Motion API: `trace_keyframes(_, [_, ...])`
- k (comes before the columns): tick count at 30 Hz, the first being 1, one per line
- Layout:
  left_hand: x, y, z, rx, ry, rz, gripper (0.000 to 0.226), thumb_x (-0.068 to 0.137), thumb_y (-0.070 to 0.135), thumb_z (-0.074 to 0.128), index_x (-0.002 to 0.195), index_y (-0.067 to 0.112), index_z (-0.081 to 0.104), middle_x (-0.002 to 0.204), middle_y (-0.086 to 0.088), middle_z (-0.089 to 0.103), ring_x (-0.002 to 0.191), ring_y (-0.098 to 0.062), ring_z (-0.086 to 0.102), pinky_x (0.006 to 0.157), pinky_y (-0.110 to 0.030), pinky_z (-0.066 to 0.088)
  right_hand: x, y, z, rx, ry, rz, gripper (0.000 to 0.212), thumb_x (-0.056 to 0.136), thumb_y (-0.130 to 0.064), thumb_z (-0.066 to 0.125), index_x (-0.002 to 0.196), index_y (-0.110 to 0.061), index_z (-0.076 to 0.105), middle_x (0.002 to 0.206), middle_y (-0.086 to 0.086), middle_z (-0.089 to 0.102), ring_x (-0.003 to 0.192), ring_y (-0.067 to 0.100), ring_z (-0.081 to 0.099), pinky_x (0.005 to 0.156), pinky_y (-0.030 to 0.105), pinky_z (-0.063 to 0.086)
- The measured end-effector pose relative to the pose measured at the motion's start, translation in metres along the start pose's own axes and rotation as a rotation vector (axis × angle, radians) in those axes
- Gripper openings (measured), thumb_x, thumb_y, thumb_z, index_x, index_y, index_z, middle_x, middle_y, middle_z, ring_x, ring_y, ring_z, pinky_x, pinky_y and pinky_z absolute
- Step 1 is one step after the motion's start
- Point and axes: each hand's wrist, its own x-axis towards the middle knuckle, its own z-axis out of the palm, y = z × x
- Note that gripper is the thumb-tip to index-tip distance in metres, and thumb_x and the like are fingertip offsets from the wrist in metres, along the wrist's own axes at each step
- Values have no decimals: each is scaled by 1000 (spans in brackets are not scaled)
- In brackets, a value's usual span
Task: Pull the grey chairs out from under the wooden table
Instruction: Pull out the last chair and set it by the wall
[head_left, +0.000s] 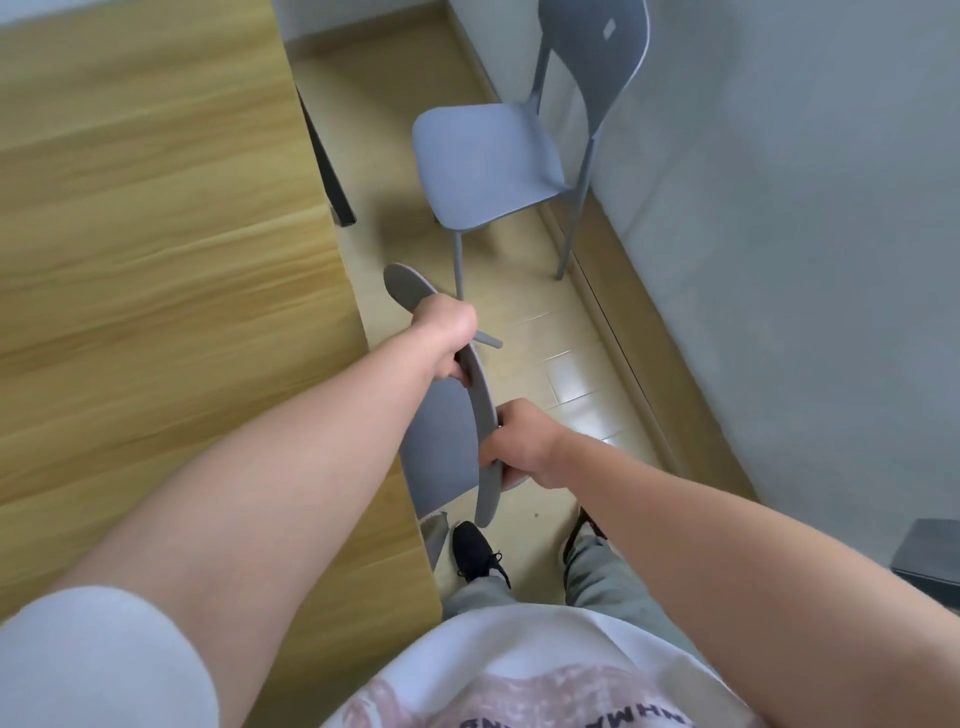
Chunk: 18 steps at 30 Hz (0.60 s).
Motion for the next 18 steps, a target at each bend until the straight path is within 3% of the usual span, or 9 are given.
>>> trace_keyframes(4, [-9, 25, 15, -180, -47, 36, 14, 89, -3, 37, 100, -4, 46, 87, -20, 59, 72, -43, 67, 45, -54, 55, -15, -8, -34, -54, 76, -34, 21, 80, 9, 57, 101, 6, 60, 87, 20, 66, 75, 43, 72, 63, 46, 63])
trace_keyframes(6, [-10, 40, 23, -202, -55, 59, 10, 88, -5, 35, 89, -1, 43, 84, -21, 56, 65, -42, 64, 42, -55, 53, -19, -12, -48, -58, 103, -55, 13, 81, 9, 57, 92, 3, 58, 77, 15, 62, 67, 40, 69, 61, 45, 63])
trace_keyframes(12, [0, 90, 64, -185, -108, 89, 11, 89, -6, 34, 91, -2, 45, 88, -22, 54, 73, -45, 64, 62, -66, 55, -12, -11, -110, 2, 118, -79, 12, 82, 10, 57, 81, -1, 53, 73, 12, 58, 64, 37, 66, 61, 45, 63])
trace_keyframes(15, [15, 114, 93, -180, -93, 67, 18, 90, -7, 34, 103, -5, 45, 90, -22, 55, 79, -46, 64, 65, -66, 55, 0, -7, -148, 0, 107, -84, 13, 81, 10, 56, 80, -3, 53, 73, 12, 57, 62, 36, 66, 58, 41, 62])
trace_keyframes(18, [28, 140, 121, -165, -60, 25, 16, 90, -7, 34, 101, -5, 45, 89, -22, 56, 77, -46, 65, 66, -65, 55, 11, -5, -189, -9, 84, -74, 12, 80, 9, 55, 79, -3, 54, 72, 11, 57, 63, 37, 66, 63, 44, 63])
